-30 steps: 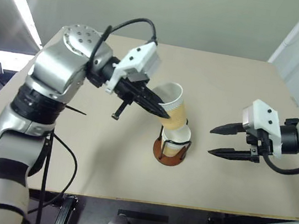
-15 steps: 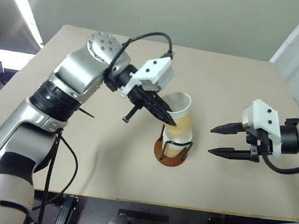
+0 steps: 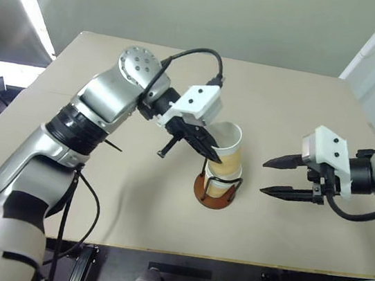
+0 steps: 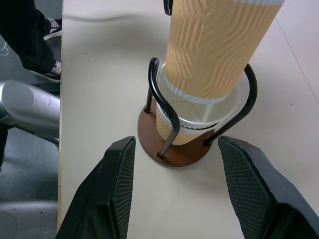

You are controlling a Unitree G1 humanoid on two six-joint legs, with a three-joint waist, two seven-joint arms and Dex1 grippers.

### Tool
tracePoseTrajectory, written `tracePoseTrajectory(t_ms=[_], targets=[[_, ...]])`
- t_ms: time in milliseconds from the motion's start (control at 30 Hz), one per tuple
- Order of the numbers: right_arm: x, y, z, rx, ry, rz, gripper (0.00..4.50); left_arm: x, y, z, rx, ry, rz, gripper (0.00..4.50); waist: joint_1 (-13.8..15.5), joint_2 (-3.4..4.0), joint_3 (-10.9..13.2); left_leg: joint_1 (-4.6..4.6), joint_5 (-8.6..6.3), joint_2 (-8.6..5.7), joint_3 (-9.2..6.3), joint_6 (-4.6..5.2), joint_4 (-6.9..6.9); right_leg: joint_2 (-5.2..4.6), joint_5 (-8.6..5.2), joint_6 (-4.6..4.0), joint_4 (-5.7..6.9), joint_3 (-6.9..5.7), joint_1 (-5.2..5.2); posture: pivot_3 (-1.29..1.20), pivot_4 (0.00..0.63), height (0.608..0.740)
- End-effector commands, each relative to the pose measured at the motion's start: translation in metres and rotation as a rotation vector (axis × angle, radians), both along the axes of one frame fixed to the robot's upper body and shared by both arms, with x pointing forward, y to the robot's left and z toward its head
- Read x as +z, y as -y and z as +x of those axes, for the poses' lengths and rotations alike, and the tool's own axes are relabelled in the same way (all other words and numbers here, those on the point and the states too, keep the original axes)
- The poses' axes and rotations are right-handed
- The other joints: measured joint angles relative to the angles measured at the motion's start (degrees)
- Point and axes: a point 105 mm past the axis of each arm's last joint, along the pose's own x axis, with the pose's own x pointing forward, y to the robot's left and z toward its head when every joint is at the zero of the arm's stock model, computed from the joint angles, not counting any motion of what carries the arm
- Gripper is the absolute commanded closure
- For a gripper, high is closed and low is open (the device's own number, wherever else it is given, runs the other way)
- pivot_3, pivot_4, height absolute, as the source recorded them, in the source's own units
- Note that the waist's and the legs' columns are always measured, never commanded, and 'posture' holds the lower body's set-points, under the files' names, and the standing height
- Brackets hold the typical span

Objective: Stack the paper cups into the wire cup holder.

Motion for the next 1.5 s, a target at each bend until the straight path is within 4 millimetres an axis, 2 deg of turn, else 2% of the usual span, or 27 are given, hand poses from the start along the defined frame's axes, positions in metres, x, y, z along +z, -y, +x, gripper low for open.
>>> tracePoseTrajectory(t_ms=[33, 67, 167, 333, 500, 533, 667, 900, 1133, 1267, 1367, 1500], targets=[[0.008, 0.001, -0.003, -0.003, 0.039, -0.003, 1.86, 0.0, 0.0, -0.003, -0.043, 0.014, 0.019, 4.49, 0.0, 0.0, 0.0, 0.0, 0.0, 0.0, 0.0, 0.0, 0.01, 0.0, 0.0, 0.0, 0.0, 0.0, 0.0, 0.0, 0.15, 0.74], [0.008, 0.001, -0.003, -0.003, 0.038, -0.004, 1.86, -0.001, 0.001, -0.003, -0.043, 0.016, 0.02, 4.49, 0.0, 0.0, 0.0, -0.01, 0.0, 0.0, 0.0, 0.01, 0.02, 0.0, 0.0, 0.0, 0.0, 0.0, 0.0, 0.0, 0.15, 0.74], [0.008, 0.002, -0.005, -0.002, 0.031, -0.002, 1.86, -0.002, 0.002, -0.002, -0.041, 0.015, 0.019, 3.86, 0.1, 0.0, 0.0, -0.03, -0.02, 0.0, 0.0, 0.03, 0.05, 0.0, 0.01, 0.01, 0.0, 0.0, 0.0, 0.0, 0.15, 0.74], [0.019, 0.004, -0.003, -0.013, 0.048, 0.022, 1.86, -0.003, 0.002, -0.003, -0.046, 0.014, 0.025, 2.06, 0.1, 0.0, 0.0, -0.04, -0.02, 0.0, 0.01, 0.04, 0.1, 0.0, 0.01, 0.03, 0.0, 0.0, 0.0, 0.0, 0.15, 0.74], [0.043, 0.009, 0.005, -0.044, 0.121, 0.056, 1.86, -0.006, 0.001, -0.003, -0.049, 0.017, 0.033, 0.2, 0.2, 0.0, 0.0, -0.05, -0.04, -0.01, 0.01, 0.07, 0.17, 0.0, 0.01, 0.05, 0.03, 0.0, 0.0, 0.0, 0.15, 0.74], [0.047, 0.01, 0.006, -0.049, 0.133, 0.059, 1.86, -0.006, 0.001, -0.004, -0.05, 0.017, 0.034, 0.05, 0.2, 0.0, 0.0, -0.05, -0.05, -0.01, 0.01, 0.09, 0.19, 0.0, 0.02, 0.05, 0.04, 0.0, 0.0, 0.0, 0.15, 0.74], [0.056, 0.013, 0.008, -0.059, 0.159, 0.055, 1.86, -0.006, 0.0, -0.003, -0.048, 0.015, 0.029, 0.05, 0.3, 0.0, 0.0, -0.07, -0.08, -0.01, 0.01, 0.13, 0.24, 0.0, 0.02, 0.05, 0.04, 0.0, 0.0, 0.0, 0.15, 0.74], [0.055, 0.014, 0.007, -0.058, 0.159, 0.047, 1.86, 0.007, -0.007, -0.001, -0.003, 0.006, -0.044, 0.05, 0.4, 0.0, 0.0, -0.11, -0.08, -0.01, 0.01, 0.14, 0.29, 0.0, 0.01, 0.06, 0.05, 0.0, -0.01, 0.0, 0.15, 0.74], [0.051, 0.016, 0.005, -0.045, 0.129, 0.044, 1.86, 0.039, -0.023, 0.005, 0.16, -0.018, -0.244, 0.05, 0.4, 0.0, 0.0, -0.12, -0.08, -0.01, 0.01, 0.14, 0.3, 0.01, 0.01, 0.08, 0.07, 0.0, -0.02, 0.0, 0.15, 0.74], [0.043, 0.018, 0.006, -0.042, 0.081, 0.039, 1.86, 0.04, -0.041, 0.012, 0.295, -0.022, -0.322, 0.05, 0.3, 0.01, 0.0, -0.1, -0.09, -0.03, 0.02, 0.14, 0.34, 0.01, 0.0, 0.08, 0.06, 0.0, 0.0, 0.0, 0.15, 0.74], [0.039, 0.023, 0.009, -0.047, 0.061, 0.024, 1.32, 0.032, -0.053, 0.016, 0.392, -0.028, -0.356, 0.0, 0.3, 0.02, 0.0, -0.04, -0.08, -0.03, 0.05, 0.14, 0.34, 0.01, 0.0, 0.09, 0.12, 0.02, 0.0, 0.0, 0.15, 0.74], [0.034, 0.024, 0.012, -0.036, 0.031, 0.012, 0.02, 0.021, -0.067, 0.015, 0.495, -0.033, -0.399, 0.0, 0.3, 0.02, 0.0, -0.05, -0.08, -0.04, 0.03, 0.13, 0.45, 0.01, 0.0, 0.09, 0.19, 0.02, 0.0, 0.0, 0.15, 0.74]])
